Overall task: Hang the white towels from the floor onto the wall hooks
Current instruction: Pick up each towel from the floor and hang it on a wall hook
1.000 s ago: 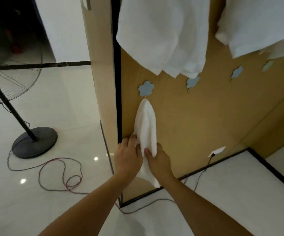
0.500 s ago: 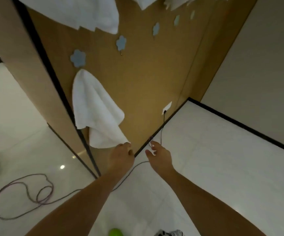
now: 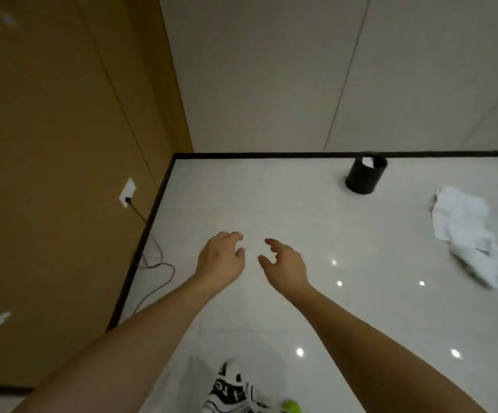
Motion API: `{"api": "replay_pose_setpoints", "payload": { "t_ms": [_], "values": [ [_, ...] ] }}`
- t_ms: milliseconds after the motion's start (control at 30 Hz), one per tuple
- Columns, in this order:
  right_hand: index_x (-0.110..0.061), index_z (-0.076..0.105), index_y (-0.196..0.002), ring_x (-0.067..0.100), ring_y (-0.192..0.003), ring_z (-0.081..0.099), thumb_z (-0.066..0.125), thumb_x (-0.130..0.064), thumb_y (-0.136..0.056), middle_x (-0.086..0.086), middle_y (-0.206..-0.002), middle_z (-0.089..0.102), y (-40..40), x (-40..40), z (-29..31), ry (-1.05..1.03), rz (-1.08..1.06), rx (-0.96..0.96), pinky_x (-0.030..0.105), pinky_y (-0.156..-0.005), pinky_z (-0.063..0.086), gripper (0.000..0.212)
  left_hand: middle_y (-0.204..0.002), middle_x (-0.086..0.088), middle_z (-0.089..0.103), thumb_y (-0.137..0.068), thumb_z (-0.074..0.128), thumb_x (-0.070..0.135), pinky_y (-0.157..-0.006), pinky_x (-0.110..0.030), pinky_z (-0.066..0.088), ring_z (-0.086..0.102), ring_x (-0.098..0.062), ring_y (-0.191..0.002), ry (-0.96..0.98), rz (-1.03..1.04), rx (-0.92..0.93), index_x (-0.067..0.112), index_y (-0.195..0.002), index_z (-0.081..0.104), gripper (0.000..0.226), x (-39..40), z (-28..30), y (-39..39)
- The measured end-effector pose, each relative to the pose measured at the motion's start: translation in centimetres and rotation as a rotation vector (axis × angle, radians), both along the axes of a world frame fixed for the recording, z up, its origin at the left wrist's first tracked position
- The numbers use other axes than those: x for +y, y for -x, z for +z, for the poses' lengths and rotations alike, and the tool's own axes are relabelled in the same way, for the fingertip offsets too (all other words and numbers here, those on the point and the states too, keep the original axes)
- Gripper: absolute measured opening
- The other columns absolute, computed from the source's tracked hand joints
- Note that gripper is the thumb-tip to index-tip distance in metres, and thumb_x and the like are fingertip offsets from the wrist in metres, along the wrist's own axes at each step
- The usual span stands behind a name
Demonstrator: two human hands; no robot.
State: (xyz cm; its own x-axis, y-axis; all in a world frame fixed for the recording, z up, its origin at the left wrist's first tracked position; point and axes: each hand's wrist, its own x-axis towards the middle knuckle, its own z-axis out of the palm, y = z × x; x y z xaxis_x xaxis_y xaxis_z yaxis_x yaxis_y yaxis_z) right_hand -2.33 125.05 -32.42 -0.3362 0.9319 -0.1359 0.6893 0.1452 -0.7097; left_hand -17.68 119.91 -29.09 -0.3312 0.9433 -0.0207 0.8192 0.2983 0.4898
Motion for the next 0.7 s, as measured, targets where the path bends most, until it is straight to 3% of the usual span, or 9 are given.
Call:
{"api": "replay_pose_setpoints", "payload": {
  "t_ms": [333, 700],
  "values": [
    [-0.026, 0.049, -0.142, 0.02, -0.112, 0.06, 0.059, -0.039, -0.093, 0.004, -0.131, 0.061, -27.7, 5.9, -1.3, 0.104, -0.504, -0.03, 0.026, -0.088, 0.043, 0.052, -0.136, 0.0, 0.052, -0.096, 0.051, 0.033, -0.086, -0.027, 0.044, 0.056, -0.022, -0.112, 0.128, -0.517, -0.009, 0.026, -0.135, 0.051, 0.04, 14.6, -1.7, -26.4],
    [-0.026, 0.051, -0.14, 0.021, -0.111, 0.06, 0.06, -0.039, -0.091, 0.005, -0.131, 0.059, -50.8, 16.9, -3.9, 0.256, -0.973, -0.066, 0.031, -0.091, 0.045, 0.051, -0.139, -0.006, 0.05, -0.095, 0.052, 0.033, -0.1, -0.037, 0.045, 0.053, -0.027, -0.121, 0.234, -0.961, -0.019, 0.023, -0.138, 0.049, 0.045, 33.3, -6.2, -52.8]
  ]
}}
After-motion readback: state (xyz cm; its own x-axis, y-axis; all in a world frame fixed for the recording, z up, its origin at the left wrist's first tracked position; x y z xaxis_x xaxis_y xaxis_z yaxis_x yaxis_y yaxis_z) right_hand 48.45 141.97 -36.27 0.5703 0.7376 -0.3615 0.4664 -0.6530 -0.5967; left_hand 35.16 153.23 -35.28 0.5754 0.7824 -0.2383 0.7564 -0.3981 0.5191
